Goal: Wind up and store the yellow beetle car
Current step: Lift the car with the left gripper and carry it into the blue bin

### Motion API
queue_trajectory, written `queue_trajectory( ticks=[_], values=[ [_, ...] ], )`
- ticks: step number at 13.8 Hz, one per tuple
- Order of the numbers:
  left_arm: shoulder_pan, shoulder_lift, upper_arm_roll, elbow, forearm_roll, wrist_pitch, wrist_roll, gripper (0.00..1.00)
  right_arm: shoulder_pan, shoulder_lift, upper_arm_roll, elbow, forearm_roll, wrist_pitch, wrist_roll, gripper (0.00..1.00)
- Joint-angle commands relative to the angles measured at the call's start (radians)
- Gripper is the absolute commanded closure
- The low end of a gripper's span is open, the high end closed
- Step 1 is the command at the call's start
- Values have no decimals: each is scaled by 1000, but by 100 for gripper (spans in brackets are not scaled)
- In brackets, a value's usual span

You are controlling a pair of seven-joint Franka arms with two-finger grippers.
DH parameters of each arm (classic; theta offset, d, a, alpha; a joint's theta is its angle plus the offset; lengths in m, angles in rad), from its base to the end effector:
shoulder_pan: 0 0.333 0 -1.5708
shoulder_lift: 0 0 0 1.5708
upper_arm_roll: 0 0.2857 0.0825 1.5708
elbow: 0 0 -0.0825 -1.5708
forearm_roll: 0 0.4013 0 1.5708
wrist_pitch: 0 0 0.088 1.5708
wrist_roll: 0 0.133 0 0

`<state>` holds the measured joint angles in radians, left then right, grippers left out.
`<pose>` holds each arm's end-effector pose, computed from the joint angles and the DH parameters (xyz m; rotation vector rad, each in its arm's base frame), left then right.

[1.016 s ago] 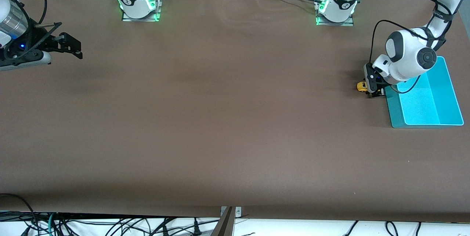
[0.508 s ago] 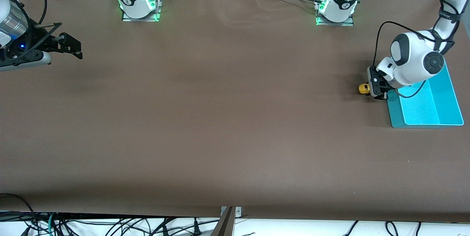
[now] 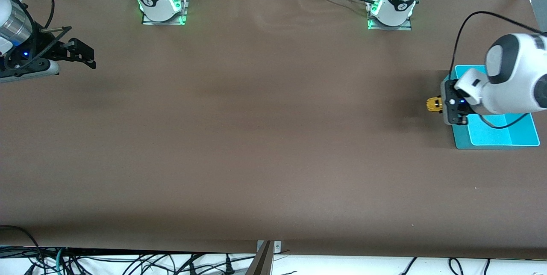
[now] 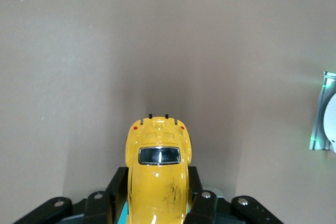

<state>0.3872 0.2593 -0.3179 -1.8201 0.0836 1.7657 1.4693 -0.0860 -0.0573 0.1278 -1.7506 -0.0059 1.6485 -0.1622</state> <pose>0.5843 0.0547 0.3179 2.2005 -1.9122 -0.3139 0.5559 0.0238 0.5187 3.1141 0.3191 -0.0720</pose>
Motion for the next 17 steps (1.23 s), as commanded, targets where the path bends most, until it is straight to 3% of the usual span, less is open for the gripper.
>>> queue_trajectory(
  ticks=[1, 4, 9, 12, 13, 14, 15, 17],
  values=[
    [91, 52, 31, 62, 51, -43, 92, 79, 3, 14, -2, 34, -13, -27, 12, 0],
    [197, 147, 29, 56, 206, 24, 178, 78, 3, 14, -2, 34, -11, -27, 12, 0],
    [304, 294, 29, 41, 225, 202, 296, 75, 2, 14, -4, 34, -11, -27, 12, 0],
    [334, 317, 29, 42, 223, 216, 322, 74, 2, 14, -4, 34, -11, -27, 12, 0],
    [334, 324, 29, 42, 223, 218, 322, 57, 2, 16, -4, 34, -11, -27, 12, 0],
    [338, 339, 29, 42, 220, 218, 322, 14, 2, 16, -4, 34, -11, -27, 12, 0],
    [346, 339, 28, 45, 214, 218, 322, 0, 0, 16, -4, 33, -11, -27, 12, 0],
    [345, 310, 17, 59, 208, 198, 315, 0, 0, 16, -4, 34, -11, -27, 12, 0]
  ],
)
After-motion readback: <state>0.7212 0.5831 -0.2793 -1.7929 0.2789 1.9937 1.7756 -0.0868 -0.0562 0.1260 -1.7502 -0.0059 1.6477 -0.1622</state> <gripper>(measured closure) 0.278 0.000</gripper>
